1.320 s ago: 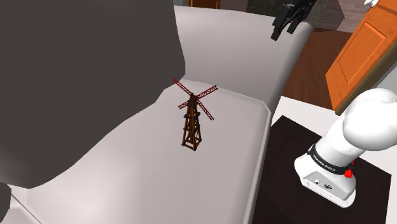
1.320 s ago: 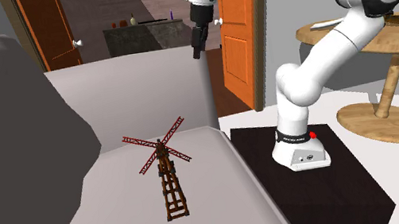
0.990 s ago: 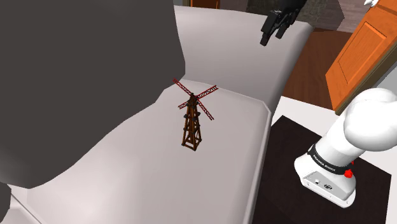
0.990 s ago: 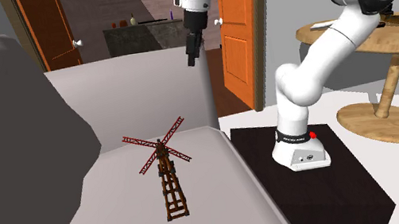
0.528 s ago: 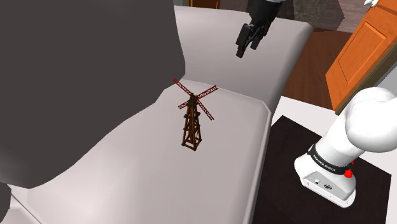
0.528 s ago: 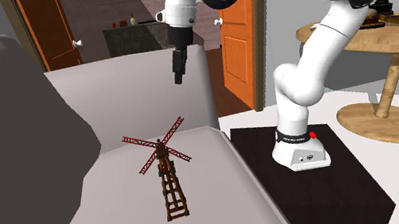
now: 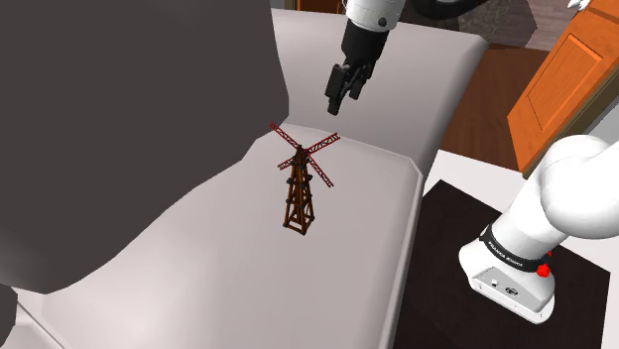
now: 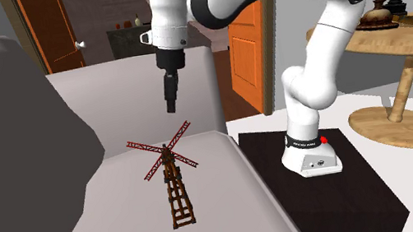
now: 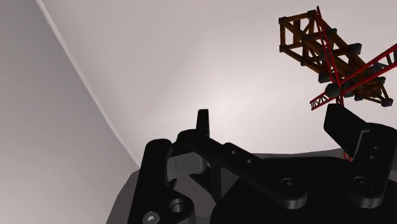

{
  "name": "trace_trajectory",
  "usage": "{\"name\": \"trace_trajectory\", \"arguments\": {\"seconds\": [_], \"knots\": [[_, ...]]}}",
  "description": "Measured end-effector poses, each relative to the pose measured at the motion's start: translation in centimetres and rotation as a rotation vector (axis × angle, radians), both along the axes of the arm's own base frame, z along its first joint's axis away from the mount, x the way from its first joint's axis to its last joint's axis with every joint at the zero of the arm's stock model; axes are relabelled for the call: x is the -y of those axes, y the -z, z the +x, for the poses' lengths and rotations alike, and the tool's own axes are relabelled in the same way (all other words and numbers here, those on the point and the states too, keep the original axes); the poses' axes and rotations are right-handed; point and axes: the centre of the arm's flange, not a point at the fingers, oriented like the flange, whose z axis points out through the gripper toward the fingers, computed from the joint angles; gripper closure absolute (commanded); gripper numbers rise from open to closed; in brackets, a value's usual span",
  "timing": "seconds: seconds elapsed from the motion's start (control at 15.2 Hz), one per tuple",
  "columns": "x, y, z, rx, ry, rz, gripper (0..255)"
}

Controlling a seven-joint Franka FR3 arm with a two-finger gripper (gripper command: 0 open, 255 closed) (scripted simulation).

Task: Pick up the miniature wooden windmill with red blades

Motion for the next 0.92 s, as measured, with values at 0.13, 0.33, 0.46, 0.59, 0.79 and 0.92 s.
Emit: {"name": "trace_trajectory", "arguments": {"seconds": [0.13,0.33,0.46,0.59,0.79,0.92], "knots": [[-2.0,0.8,0.7,-0.005,-0.034,0.009,0],[-5.6,1.8,1.0,-0.013,-0.085,0.022,0],[-7.8,3.0,1.4,-0.018,-0.119,0.031,0],[-10.0,3.6,2.1,-0.023,-0.153,0.040,0],[-11.7,5.0,2.3,-0.027,-0.178,0.047,0],[-11.8,5.9,2.4,-0.028,-0.180,0.047,0]]}}
